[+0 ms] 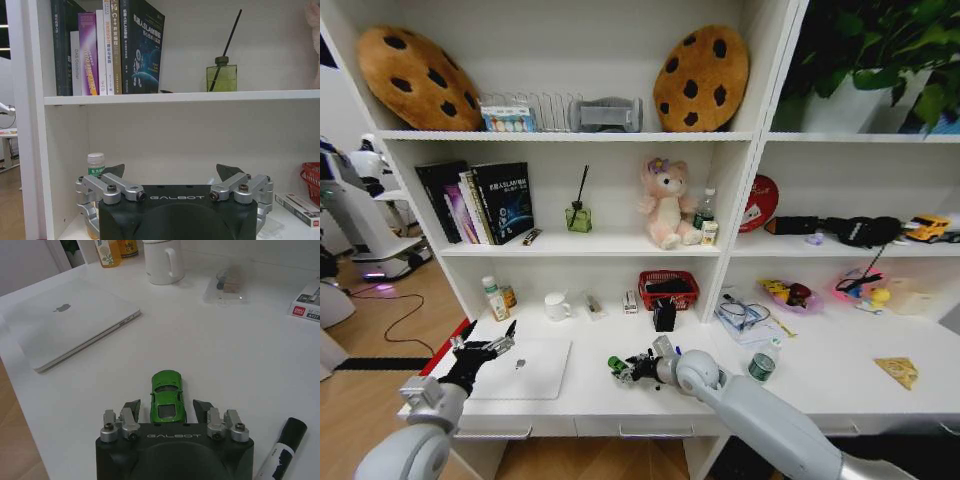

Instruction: Organize the objects on the table.

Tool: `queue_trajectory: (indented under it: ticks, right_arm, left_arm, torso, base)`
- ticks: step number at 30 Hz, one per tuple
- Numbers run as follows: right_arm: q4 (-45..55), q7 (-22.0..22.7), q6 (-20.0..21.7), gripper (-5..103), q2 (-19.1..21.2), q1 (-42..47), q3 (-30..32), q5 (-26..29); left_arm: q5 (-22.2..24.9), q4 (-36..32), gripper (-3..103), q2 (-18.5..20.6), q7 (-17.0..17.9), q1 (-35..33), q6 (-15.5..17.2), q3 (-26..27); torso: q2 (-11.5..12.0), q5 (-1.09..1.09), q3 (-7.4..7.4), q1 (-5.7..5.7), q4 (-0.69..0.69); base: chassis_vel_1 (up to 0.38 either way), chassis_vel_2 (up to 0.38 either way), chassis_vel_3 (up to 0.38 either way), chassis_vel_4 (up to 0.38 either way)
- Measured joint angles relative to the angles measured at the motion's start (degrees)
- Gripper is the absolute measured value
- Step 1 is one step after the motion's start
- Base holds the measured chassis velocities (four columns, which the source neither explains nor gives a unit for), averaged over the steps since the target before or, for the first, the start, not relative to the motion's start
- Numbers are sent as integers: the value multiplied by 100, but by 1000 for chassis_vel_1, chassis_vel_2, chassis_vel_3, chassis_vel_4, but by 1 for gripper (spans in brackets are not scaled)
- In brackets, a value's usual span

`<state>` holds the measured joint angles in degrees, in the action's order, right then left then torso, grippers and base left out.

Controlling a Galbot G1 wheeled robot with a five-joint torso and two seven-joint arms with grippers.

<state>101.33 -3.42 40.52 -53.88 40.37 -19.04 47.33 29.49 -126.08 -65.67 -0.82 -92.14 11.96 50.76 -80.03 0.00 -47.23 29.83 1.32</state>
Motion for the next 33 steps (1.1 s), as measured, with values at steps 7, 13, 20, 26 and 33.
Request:
queue_trajectory:
  ticks: [7, 13, 20, 26, 33]
  right_arm:
    - [51, 4, -3, 52, 27, 60, 41, 3]
    - [88, 10, -32, 37, 42, 132, 87, 4]
    - [166, 15, -329, 34, 111, 259, 93, -116]
    - [314, 12, -630, 34, 148, 391, 184, -373]
    - [472, -177, -1040, 34, 185, 481, 311, -832]
  left_arm:
    - [0, 0, 100, 0, 0, 0, 0, 0]
    - [0, 0, 100, 0, 0, 0, 0, 0]
    - [0, 0, 100, 0, 0, 1, 0, 0]
    - [0, 0, 100, 0, 0, 0, 0, 0]
    - [0, 0, 100, 0, 0, 0, 0, 0]
  torso:
    - [0, 0, 0, 0, 0]
    - [0, 0, 0, 0, 0]
    - [1, 0, -1, 1, 0]
    - [1, 0, 0, 1, 0]
    - [1, 0, 0, 1, 0]
  base:
    - [0, 0, 0, 0]
    - [0, 0, 0, 0]
    - [0, 0, 0, 0]
    - [0, 0, 0, 0]
    - [0, 0, 0, 0]
